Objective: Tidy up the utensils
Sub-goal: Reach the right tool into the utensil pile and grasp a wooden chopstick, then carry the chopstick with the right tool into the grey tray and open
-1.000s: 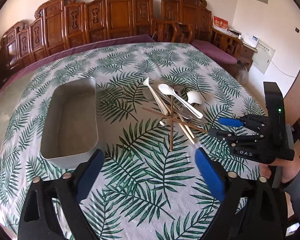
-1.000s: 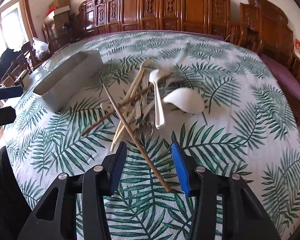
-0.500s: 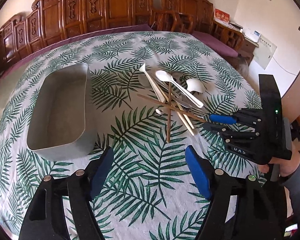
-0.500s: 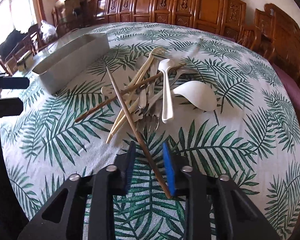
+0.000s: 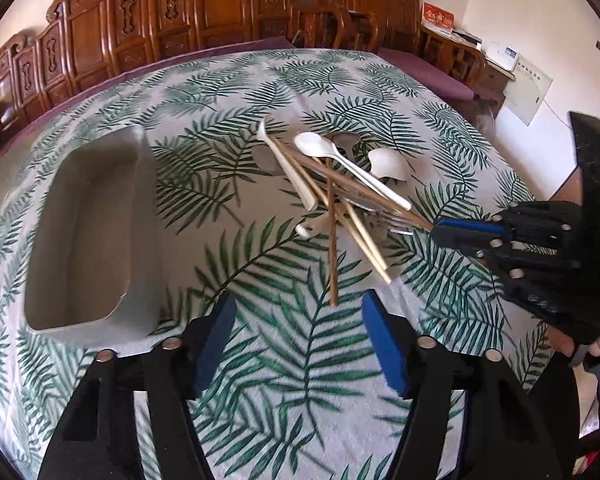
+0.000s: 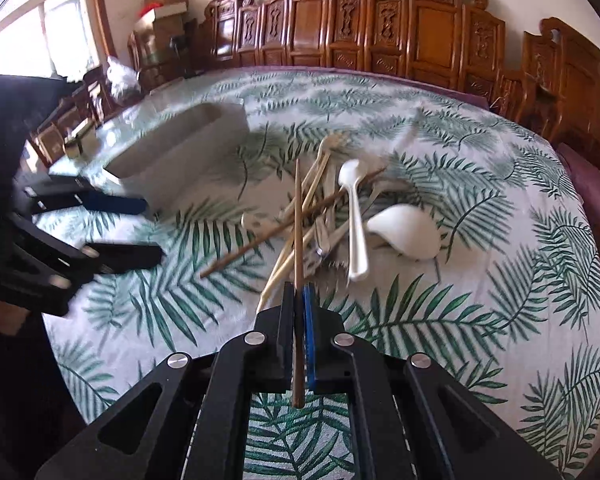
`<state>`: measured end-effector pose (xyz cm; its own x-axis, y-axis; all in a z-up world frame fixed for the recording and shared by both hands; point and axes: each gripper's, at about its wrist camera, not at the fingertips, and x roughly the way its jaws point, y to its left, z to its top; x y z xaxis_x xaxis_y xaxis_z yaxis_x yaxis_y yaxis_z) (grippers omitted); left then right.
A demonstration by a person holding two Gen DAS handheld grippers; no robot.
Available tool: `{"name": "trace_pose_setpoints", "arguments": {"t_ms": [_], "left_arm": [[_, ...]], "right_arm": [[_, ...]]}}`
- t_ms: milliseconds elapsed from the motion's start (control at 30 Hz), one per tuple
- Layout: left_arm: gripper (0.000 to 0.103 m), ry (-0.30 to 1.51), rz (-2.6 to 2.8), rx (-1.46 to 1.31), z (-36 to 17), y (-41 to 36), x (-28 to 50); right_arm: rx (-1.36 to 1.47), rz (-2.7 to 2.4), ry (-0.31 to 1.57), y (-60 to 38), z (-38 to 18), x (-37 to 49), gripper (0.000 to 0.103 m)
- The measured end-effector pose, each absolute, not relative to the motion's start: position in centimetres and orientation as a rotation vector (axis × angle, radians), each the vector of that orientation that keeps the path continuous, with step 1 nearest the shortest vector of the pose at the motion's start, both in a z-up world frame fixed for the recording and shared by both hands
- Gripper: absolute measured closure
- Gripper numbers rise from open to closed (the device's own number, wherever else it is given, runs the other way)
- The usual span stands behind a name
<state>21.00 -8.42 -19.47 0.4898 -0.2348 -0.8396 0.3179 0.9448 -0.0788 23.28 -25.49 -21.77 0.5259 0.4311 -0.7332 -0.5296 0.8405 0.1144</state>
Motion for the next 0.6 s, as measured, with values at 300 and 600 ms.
{"name": "trace_pose_setpoints", "arguments": {"t_ms": [300, 600], "left_arm": [[0.065, 1.096, -0.386, 0.009, -22.1, -10.1, 24.1], [0.086, 1.117, -0.348, 0.063, -23.4, -12.1, 25.8]], "right_arm": [[-0.083, 0.513, 0.8, -27.1, -19.7, 23.8, 0.097], [-0.054, 0.478, 0.789, -28.4, -18.7, 24.4, 0.097]]}}
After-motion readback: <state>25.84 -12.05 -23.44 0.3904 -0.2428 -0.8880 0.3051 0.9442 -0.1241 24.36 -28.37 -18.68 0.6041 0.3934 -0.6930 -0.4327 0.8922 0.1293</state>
